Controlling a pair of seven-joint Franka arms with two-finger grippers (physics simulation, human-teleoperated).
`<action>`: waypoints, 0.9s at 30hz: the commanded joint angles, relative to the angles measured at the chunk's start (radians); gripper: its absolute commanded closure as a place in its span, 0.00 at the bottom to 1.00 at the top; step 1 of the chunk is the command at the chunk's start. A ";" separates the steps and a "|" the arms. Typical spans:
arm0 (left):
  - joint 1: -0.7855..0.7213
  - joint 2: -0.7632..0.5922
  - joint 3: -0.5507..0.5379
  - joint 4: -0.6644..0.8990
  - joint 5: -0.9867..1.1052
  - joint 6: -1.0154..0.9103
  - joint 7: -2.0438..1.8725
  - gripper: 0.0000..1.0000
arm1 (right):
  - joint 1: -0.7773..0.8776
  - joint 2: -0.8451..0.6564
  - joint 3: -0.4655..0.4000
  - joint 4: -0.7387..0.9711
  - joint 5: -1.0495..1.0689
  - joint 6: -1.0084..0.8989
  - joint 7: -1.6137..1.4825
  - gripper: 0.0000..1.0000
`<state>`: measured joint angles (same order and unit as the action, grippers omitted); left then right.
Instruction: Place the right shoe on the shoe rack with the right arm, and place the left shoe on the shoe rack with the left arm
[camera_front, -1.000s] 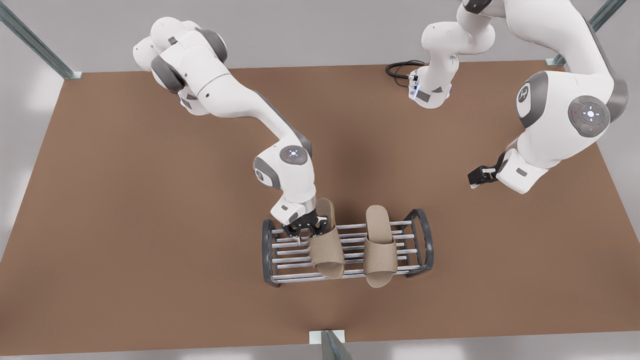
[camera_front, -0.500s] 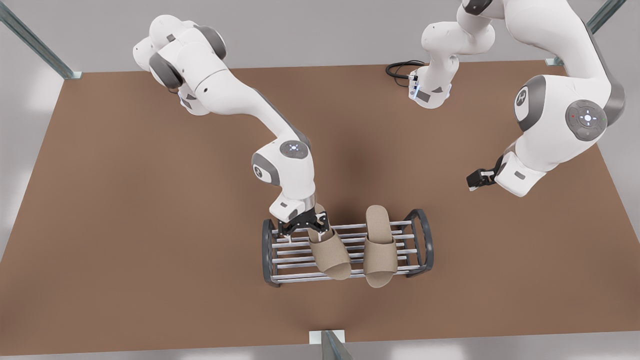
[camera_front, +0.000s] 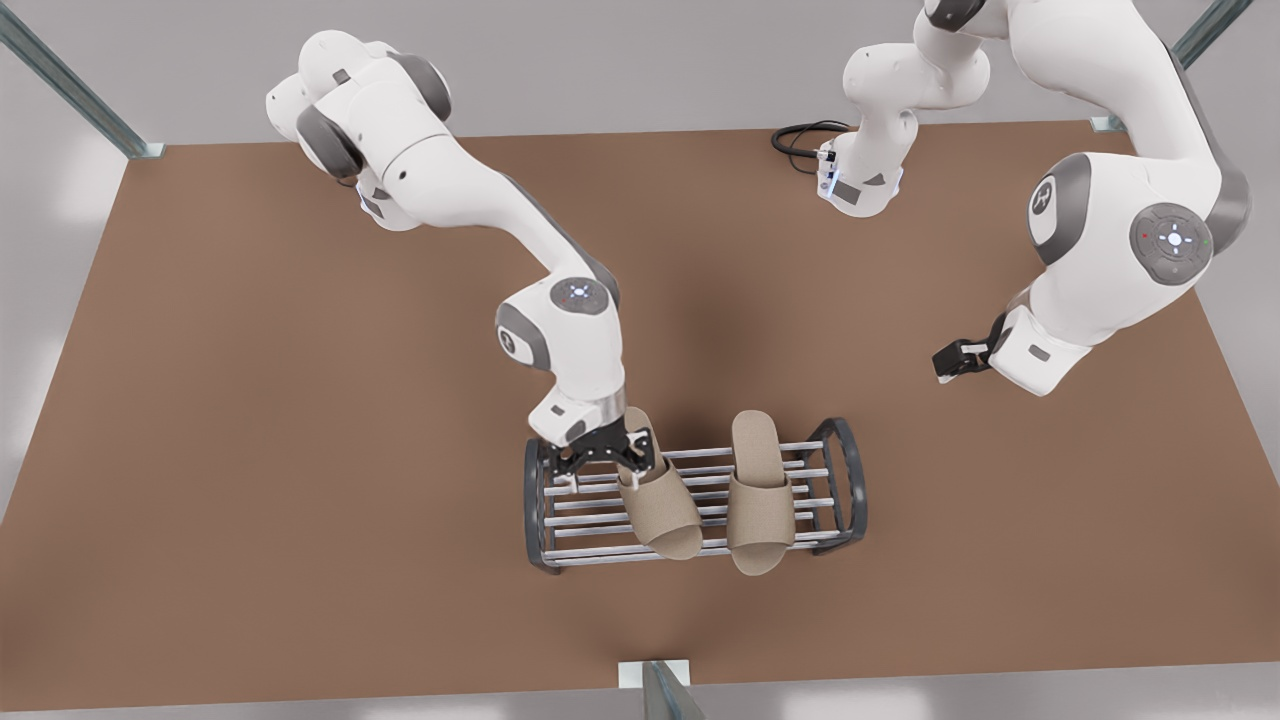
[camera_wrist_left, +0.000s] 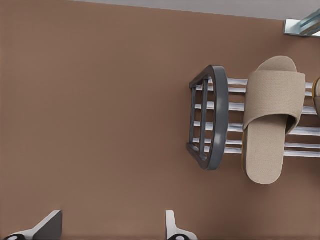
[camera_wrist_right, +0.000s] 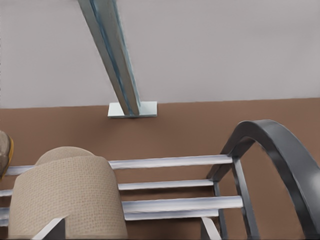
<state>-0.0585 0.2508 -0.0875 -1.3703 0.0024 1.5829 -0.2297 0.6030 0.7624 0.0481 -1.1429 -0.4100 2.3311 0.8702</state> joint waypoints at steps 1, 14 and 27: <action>0.000 0.001 0.000 0.000 0.001 0.000 -0.002 0.00 | 0.004 -0.002 0.003 0.009 0.008 -0.013 0.038 0.00; 0.000 0.002 -0.002 0.005 0.001 0.000 0.000 0.00 | -0.086 -0.262 0.088 0.127 0.227 -0.582 -0.260 0.00; 0.000 0.002 -0.002 0.019 -0.001 -0.001 0.000 0.00 | -0.727 -0.693 0.096 -0.281 0.359 -0.780 -0.800 0.00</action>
<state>-0.0583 0.2542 -0.0887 -1.3523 0.0009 1.5825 -0.2296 -0.1394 0.1094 0.1410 -1.3451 -0.0623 1.5362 0.5825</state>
